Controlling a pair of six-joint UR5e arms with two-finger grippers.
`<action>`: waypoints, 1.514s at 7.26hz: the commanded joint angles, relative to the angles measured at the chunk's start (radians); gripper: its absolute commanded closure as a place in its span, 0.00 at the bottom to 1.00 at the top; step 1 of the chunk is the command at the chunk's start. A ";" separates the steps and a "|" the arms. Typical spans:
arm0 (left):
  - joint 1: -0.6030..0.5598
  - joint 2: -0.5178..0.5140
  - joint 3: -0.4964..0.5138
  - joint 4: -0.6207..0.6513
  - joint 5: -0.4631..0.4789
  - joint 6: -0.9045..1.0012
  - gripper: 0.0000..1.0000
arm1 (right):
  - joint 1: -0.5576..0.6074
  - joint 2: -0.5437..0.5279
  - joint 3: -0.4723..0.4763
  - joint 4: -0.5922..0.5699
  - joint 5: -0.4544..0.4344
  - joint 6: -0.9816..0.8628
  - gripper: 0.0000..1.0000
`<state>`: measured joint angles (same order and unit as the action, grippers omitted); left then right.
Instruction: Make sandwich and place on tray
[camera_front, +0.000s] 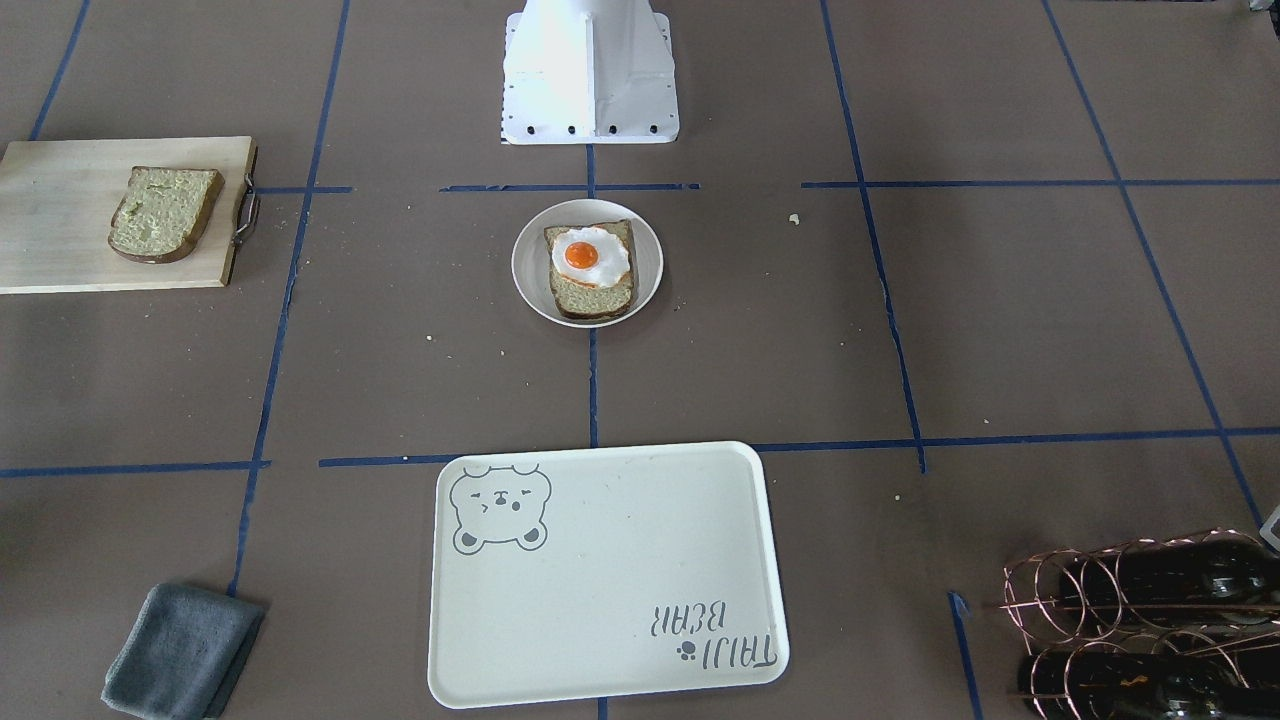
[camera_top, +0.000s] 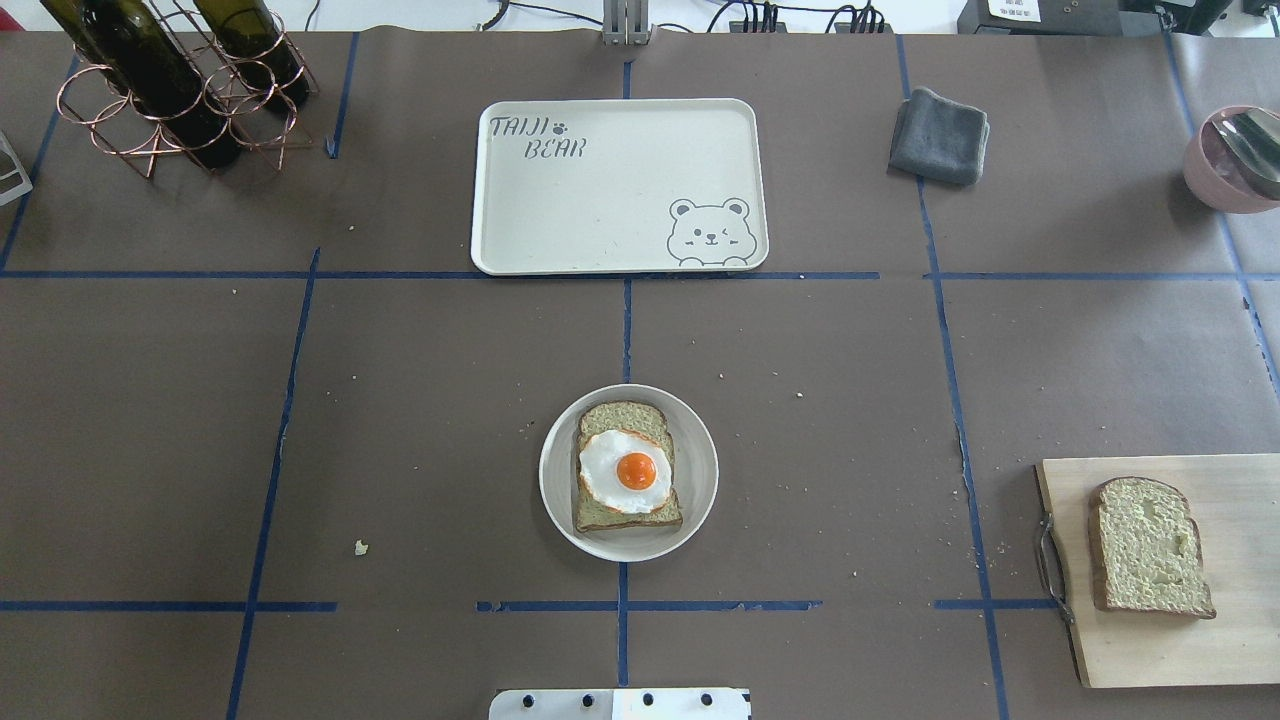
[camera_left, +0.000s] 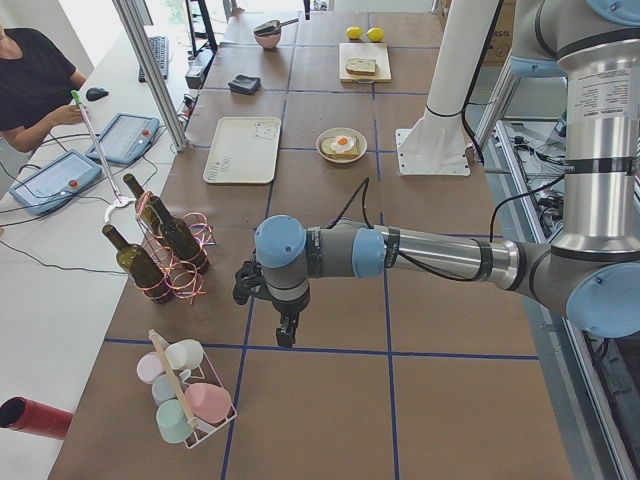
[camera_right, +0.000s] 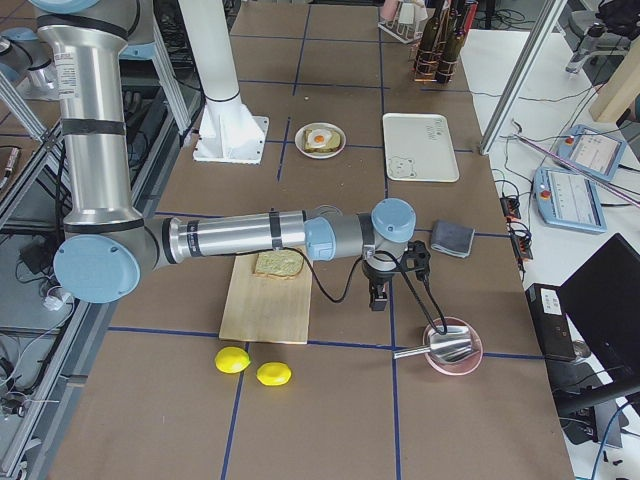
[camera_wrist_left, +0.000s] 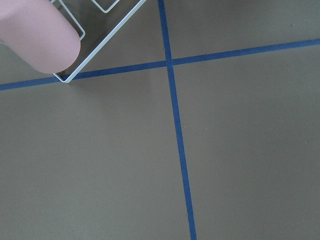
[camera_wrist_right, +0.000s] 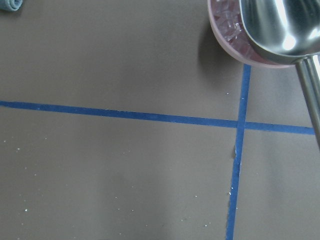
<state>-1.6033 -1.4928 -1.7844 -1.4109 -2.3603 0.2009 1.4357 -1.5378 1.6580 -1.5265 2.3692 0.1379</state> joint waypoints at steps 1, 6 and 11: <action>0.002 -0.004 -0.004 -0.005 -0.005 0.032 0.00 | 0.000 -0.018 0.015 0.028 -0.031 0.014 0.00; 0.008 -0.017 -0.023 -0.034 -0.010 0.019 0.00 | -0.055 -0.141 0.188 0.028 -0.015 0.026 0.00; 0.011 -0.003 0.025 -0.134 -0.131 0.023 0.00 | -0.383 -0.411 0.316 0.523 -0.025 0.661 0.00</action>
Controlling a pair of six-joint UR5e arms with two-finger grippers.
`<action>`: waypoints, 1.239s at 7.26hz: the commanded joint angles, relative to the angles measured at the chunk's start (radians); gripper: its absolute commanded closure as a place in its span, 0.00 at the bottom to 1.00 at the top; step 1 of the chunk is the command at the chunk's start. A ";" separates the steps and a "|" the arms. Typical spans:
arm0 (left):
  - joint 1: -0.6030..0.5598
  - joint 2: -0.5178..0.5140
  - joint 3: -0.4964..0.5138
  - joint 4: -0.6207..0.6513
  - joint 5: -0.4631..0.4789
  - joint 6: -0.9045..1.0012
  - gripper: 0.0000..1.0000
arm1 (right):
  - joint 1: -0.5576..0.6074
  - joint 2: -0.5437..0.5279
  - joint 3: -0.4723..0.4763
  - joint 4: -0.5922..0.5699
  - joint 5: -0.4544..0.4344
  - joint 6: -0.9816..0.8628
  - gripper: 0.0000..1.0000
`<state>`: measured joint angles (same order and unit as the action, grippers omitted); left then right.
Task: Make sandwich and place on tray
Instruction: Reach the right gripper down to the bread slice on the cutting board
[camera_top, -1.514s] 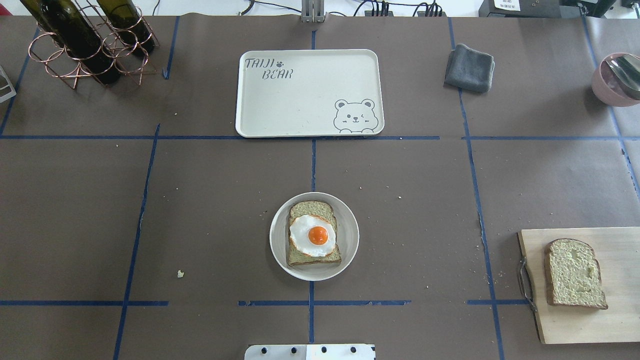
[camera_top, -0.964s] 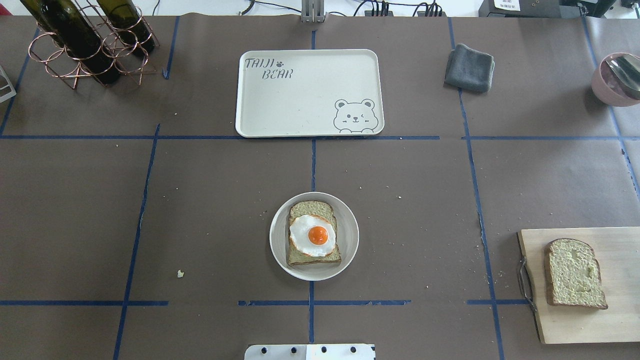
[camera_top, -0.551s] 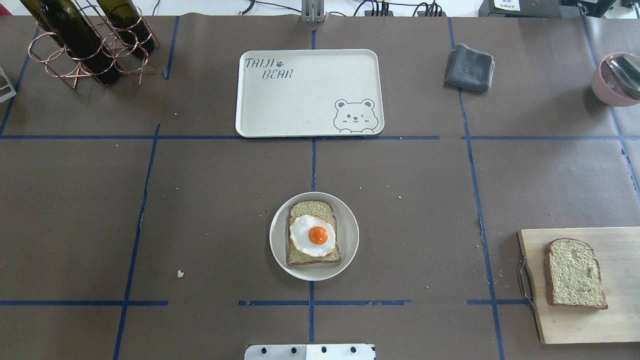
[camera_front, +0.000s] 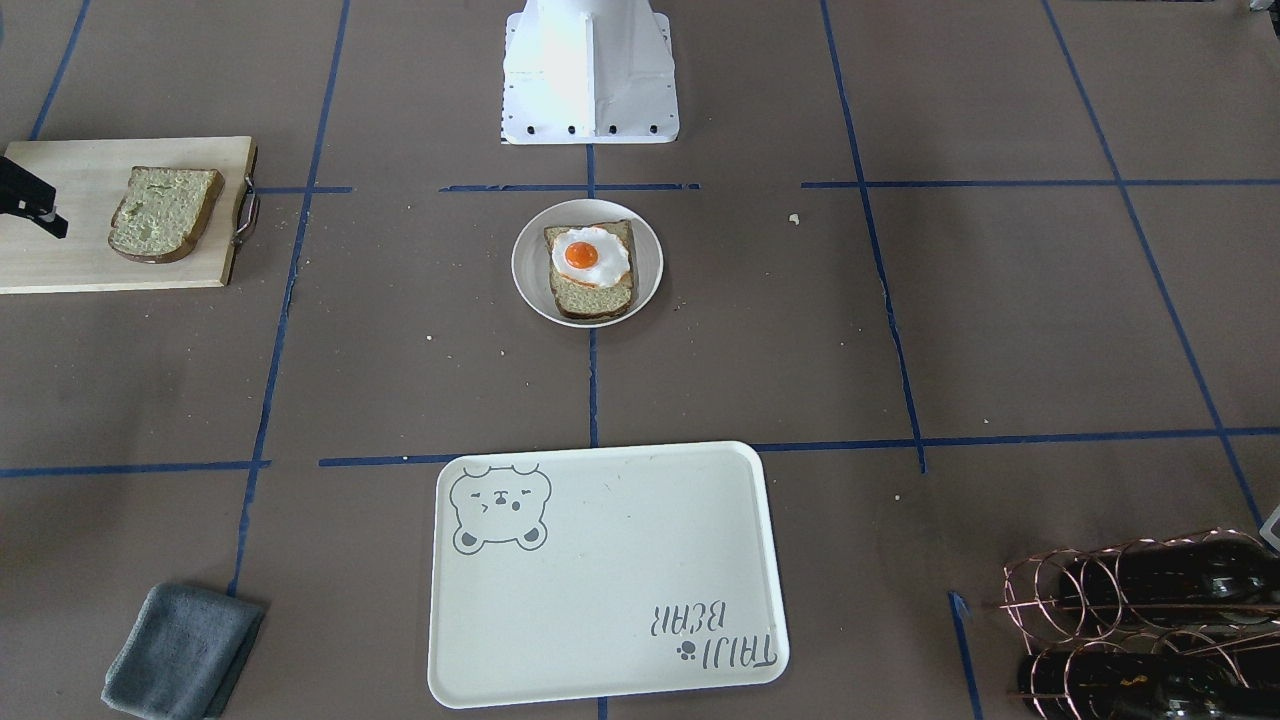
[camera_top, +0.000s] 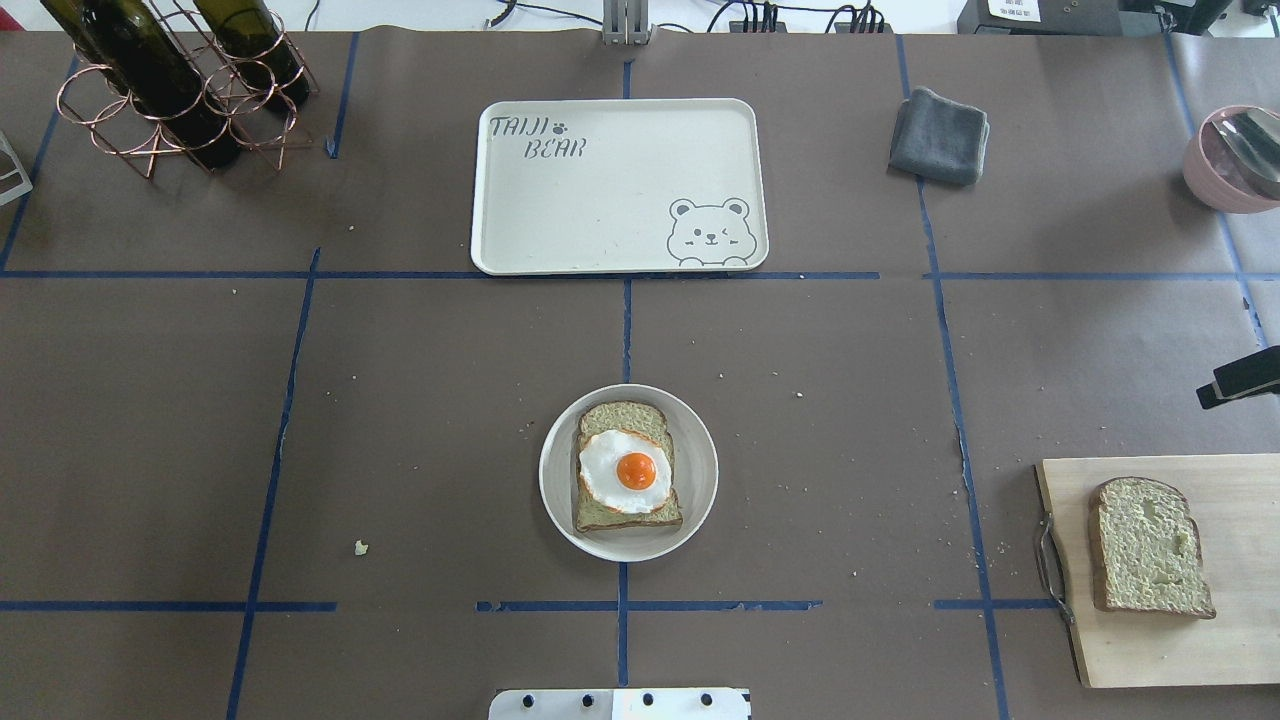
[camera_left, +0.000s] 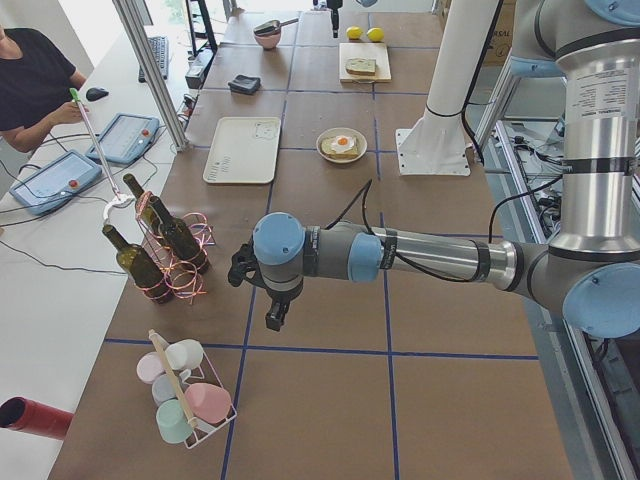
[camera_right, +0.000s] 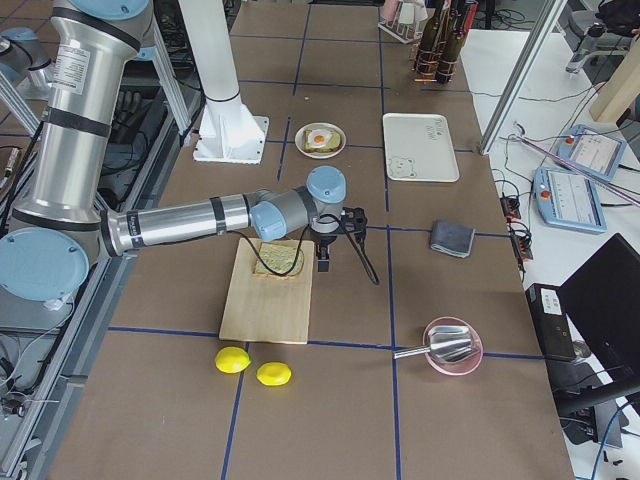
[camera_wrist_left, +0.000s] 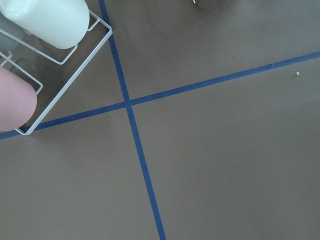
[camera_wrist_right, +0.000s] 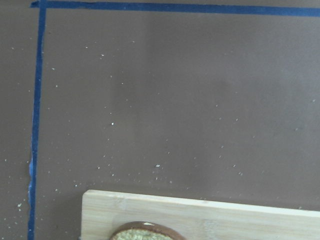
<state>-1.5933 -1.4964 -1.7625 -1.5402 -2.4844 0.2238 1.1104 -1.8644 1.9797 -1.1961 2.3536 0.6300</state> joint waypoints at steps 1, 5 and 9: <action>0.001 0.001 0.003 -0.029 -0.007 0.000 0.00 | -0.085 -0.102 -0.002 0.251 -0.016 0.268 0.02; 0.003 0.002 0.003 -0.046 -0.085 -0.001 0.00 | -0.451 -0.147 -0.002 0.498 -0.318 0.694 0.09; 0.003 0.002 0.006 -0.049 -0.085 -0.001 0.00 | -0.411 -0.228 -0.186 0.775 -0.200 0.688 0.12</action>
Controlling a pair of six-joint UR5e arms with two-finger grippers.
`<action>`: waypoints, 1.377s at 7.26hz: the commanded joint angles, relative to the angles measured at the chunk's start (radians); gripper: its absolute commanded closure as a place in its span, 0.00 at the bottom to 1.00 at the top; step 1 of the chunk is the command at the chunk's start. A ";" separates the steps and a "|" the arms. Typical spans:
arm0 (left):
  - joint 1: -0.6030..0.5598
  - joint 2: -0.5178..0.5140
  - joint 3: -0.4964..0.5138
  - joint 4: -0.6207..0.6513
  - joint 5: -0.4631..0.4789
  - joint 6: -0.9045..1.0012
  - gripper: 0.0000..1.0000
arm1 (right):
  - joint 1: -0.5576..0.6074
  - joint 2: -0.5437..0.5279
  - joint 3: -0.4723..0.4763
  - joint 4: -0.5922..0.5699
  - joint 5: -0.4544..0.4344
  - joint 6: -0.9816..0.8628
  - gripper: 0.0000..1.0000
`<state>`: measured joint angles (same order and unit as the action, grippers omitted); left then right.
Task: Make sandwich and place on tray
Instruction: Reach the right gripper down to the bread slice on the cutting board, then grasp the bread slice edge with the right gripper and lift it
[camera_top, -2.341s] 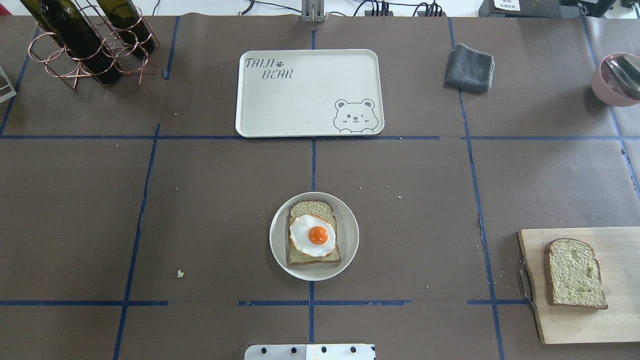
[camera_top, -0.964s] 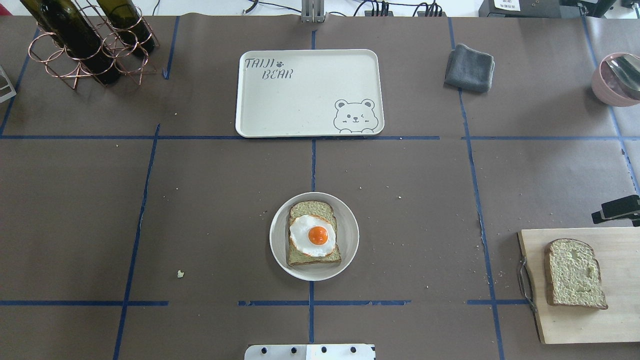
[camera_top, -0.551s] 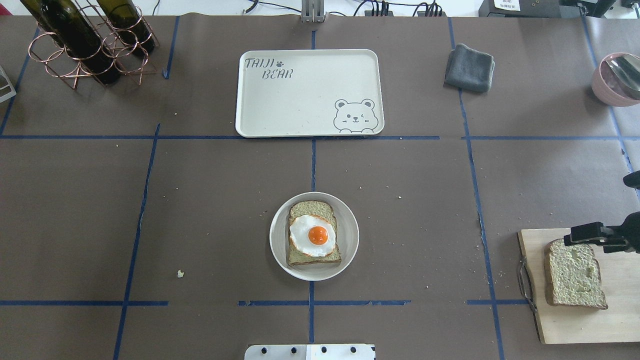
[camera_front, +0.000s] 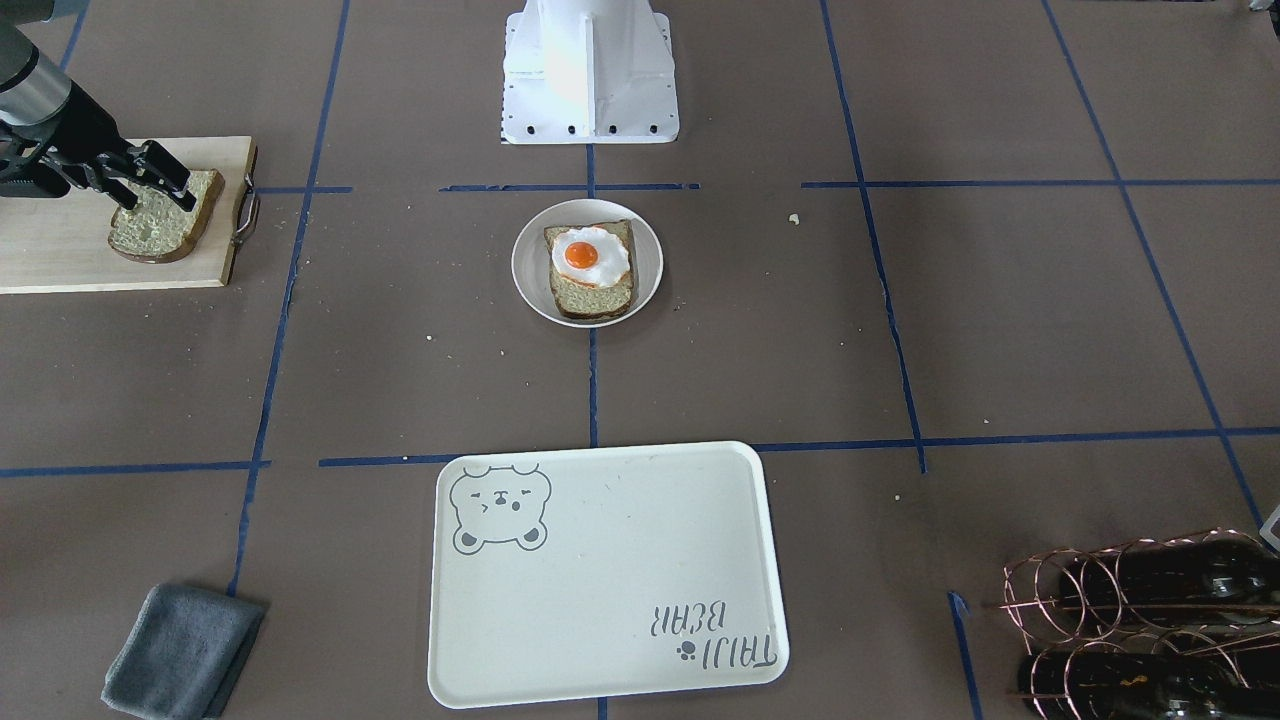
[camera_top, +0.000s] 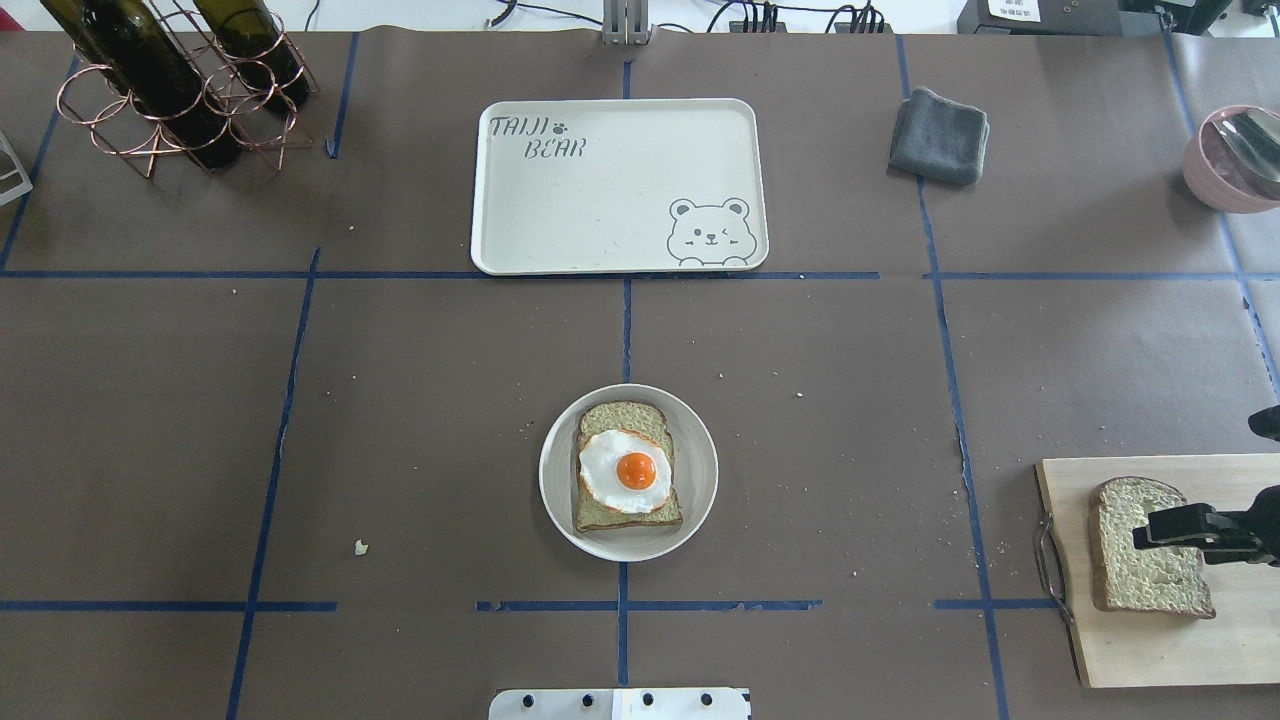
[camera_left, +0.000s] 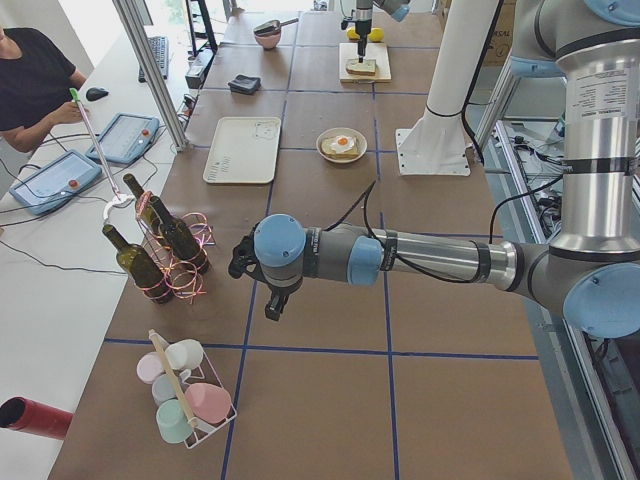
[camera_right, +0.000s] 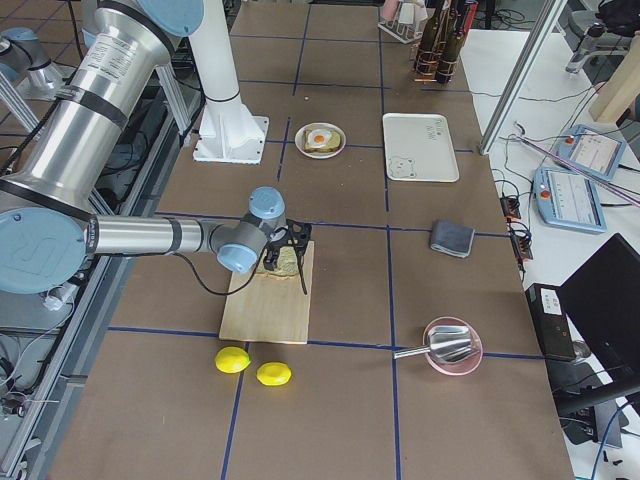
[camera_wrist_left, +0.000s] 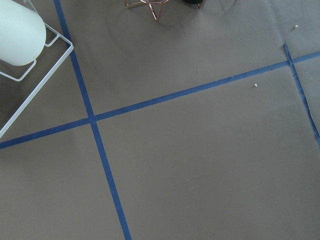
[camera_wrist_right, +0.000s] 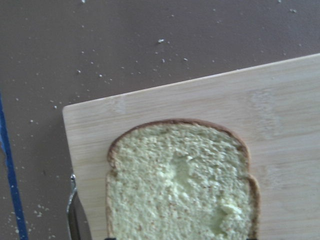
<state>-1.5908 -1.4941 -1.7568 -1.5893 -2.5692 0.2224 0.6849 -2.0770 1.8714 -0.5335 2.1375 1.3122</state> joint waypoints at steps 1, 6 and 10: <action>0.000 0.000 0.000 0.000 0.000 0.000 0.00 | 0.018 -0.014 -0.089 0.121 0.015 0.005 0.15; 0.000 0.000 -0.003 -0.003 -0.002 0.000 0.00 | 0.051 0.023 -0.127 0.121 0.012 0.009 0.48; 0.000 0.000 -0.012 -0.005 -0.002 0.000 0.00 | 0.088 0.038 -0.129 0.121 0.036 0.009 1.00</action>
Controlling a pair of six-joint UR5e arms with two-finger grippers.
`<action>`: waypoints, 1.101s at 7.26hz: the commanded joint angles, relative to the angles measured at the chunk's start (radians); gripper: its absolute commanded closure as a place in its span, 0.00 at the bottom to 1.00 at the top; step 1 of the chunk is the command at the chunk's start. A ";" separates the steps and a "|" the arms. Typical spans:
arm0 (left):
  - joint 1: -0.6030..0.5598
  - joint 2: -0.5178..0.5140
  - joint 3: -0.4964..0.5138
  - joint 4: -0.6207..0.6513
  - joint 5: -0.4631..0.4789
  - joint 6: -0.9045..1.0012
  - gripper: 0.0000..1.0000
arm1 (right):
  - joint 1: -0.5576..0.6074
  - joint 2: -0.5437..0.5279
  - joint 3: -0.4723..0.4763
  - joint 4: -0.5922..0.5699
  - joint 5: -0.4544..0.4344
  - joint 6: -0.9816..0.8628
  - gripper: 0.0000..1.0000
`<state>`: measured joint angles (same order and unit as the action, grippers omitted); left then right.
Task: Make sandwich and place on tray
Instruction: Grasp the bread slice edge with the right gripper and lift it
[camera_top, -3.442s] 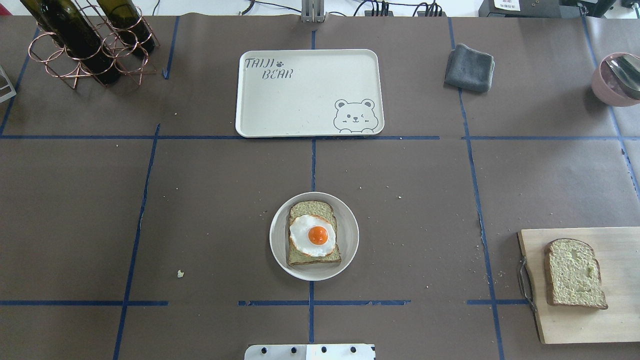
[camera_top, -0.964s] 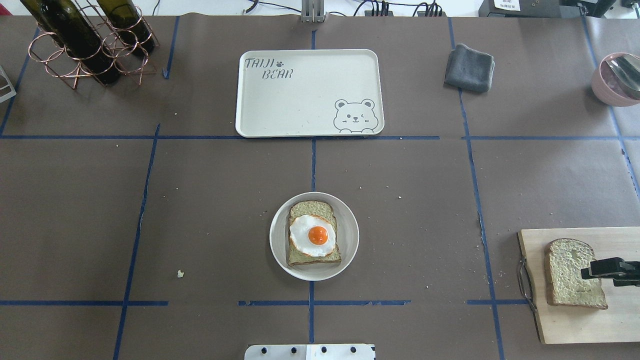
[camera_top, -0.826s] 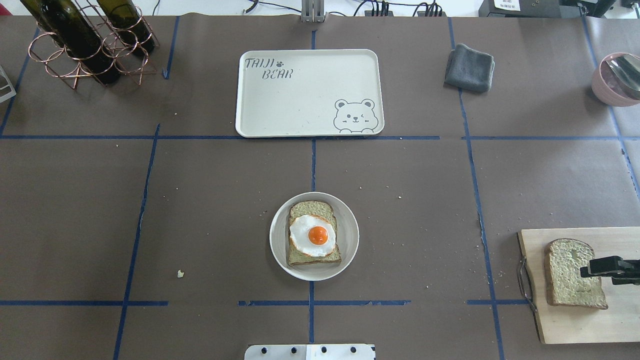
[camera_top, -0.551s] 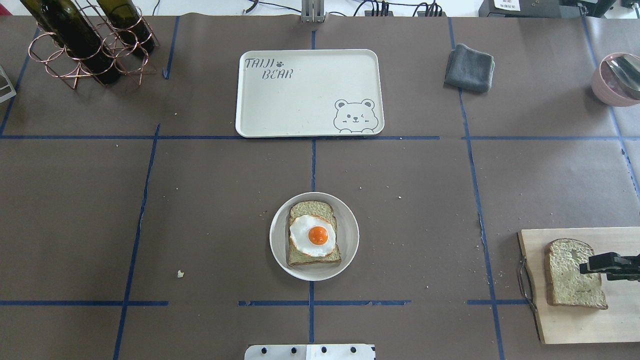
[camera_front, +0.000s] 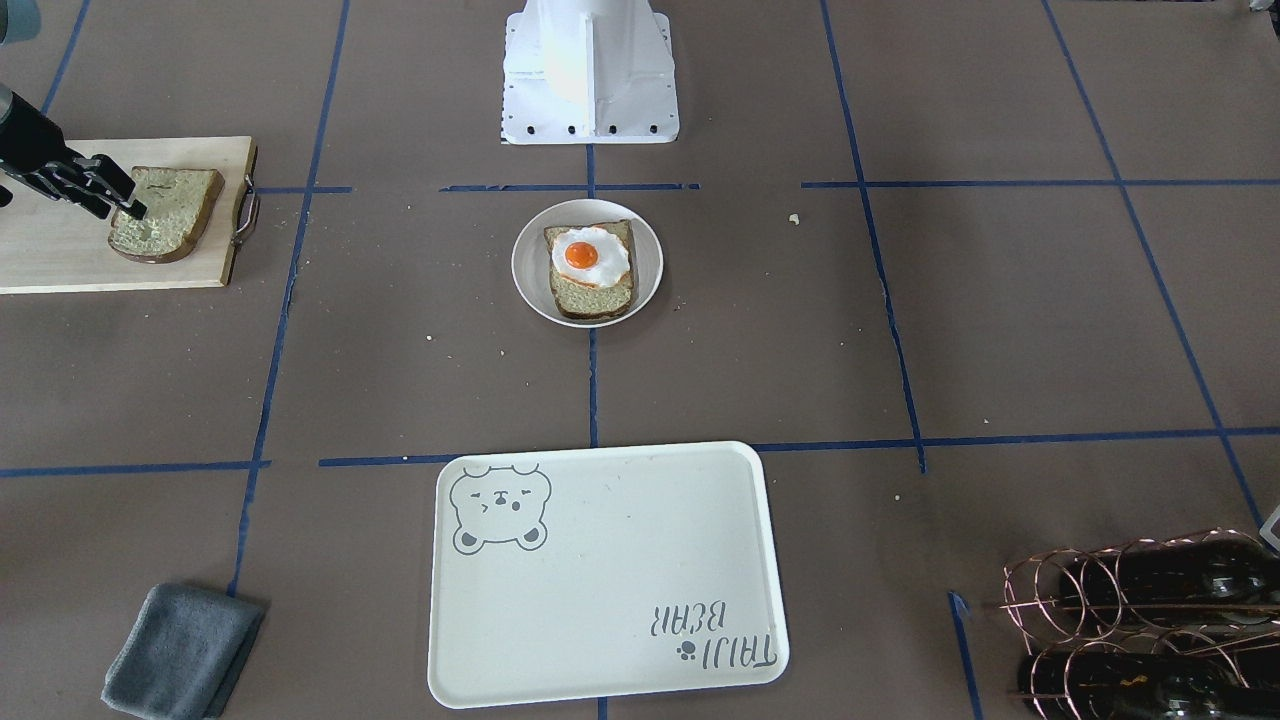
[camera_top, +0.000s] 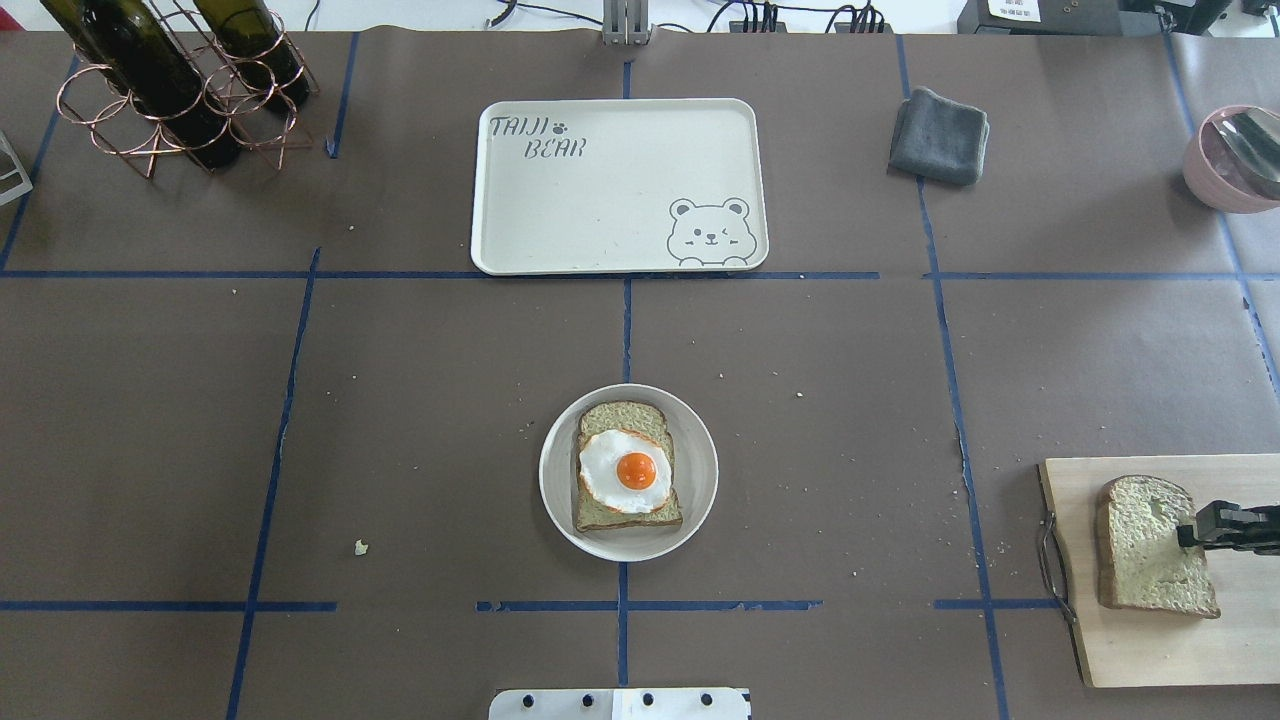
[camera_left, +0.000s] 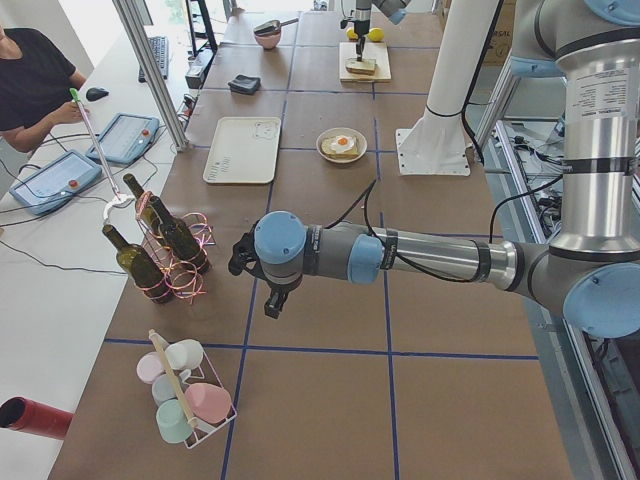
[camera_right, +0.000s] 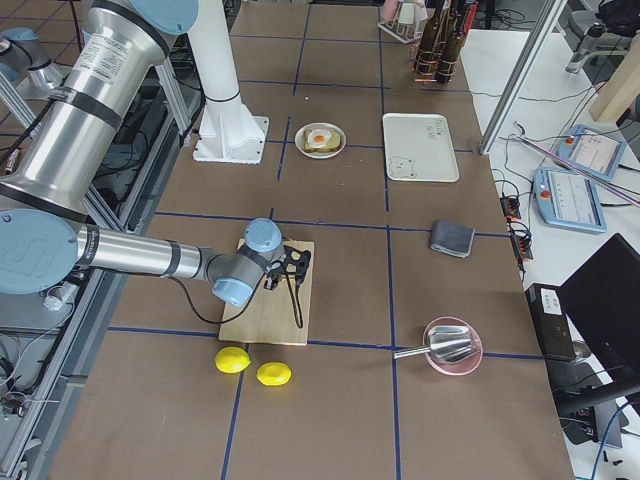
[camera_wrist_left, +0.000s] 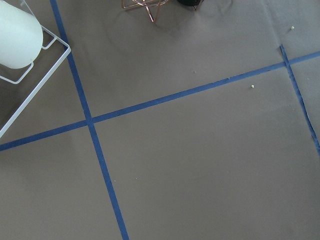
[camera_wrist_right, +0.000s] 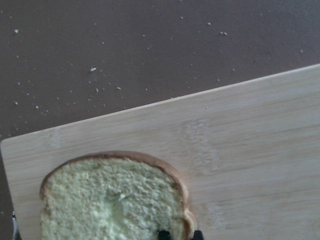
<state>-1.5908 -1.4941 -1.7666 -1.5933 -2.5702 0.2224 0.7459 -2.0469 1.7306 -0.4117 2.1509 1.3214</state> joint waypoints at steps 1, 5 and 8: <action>-0.002 0.000 -0.004 0.001 -0.001 0.000 0.00 | 0.035 0.008 0.012 -0.001 0.036 0.001 1.00; -0.002 0.000 -0.004 0.001 -0.001 0.000 0.00 | 0.049 0.010 0.097 -0.001 0.041 -0.002 1.00; -0.002 0.000 -0.007 -0.017 -0.002 0.000 0.00 | 0.069 0.210 0.126 -0.002 0.173 0.016 1.00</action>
<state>-1.5919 -1.4941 -1.7725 -1.5980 -2.5719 0.2224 0.8087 -1.9256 1.8507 -0.4129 2.2735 1.3260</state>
